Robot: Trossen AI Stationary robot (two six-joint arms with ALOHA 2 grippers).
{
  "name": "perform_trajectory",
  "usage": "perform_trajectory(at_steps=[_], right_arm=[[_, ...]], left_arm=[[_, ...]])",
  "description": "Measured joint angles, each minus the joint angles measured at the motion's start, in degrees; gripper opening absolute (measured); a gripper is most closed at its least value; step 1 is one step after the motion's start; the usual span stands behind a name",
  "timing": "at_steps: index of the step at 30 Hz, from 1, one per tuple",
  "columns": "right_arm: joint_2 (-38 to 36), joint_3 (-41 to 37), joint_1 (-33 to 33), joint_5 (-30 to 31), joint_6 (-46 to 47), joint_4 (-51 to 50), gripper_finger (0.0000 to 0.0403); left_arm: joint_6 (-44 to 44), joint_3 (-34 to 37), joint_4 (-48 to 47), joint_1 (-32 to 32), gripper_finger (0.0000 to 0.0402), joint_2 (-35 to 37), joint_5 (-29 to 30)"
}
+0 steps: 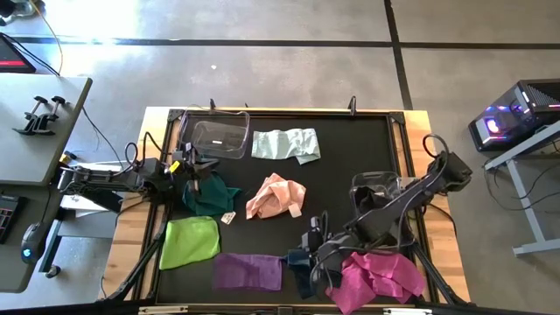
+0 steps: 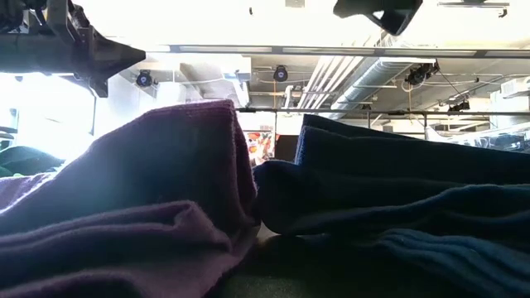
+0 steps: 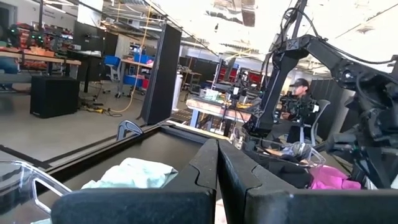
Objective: Sort towels by color in basket
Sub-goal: Put the dark blue into the bottom transparent bin
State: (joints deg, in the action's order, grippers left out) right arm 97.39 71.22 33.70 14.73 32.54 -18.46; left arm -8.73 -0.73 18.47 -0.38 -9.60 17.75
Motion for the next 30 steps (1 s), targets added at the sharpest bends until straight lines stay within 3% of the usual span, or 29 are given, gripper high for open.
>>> perform_trajectory(at_steps=[5, 14, 21, 30], right_arm=[[1.03, 0.00, -0.23, -1.65, 0.79, -1.90, 0.0201], [2.12, 0.00, -1.47, -3.92, -0.53, -6.99, 0.0253], [8.53, -0.02, -0.90, -9.23, -6.44, -5.99, 0.0256], [13.90, -0.02, 0.08, -8.80, -5.53, -5.31, 0.0257]], left_arm=[[-0.02, 0.00, -0.01, -0.02, 0.0000, 0.01, 0.58], [-0.02, 0.00, -0.09, -0.02, 0.0000, 0.01, 0.84], [-0.02, 0.00, -0.62, -0.02, 0.0000, -0.01, 0.88], [-0.02, 0.00, -0.68, -0.02, 0.0000, -0.01, 0.90]])
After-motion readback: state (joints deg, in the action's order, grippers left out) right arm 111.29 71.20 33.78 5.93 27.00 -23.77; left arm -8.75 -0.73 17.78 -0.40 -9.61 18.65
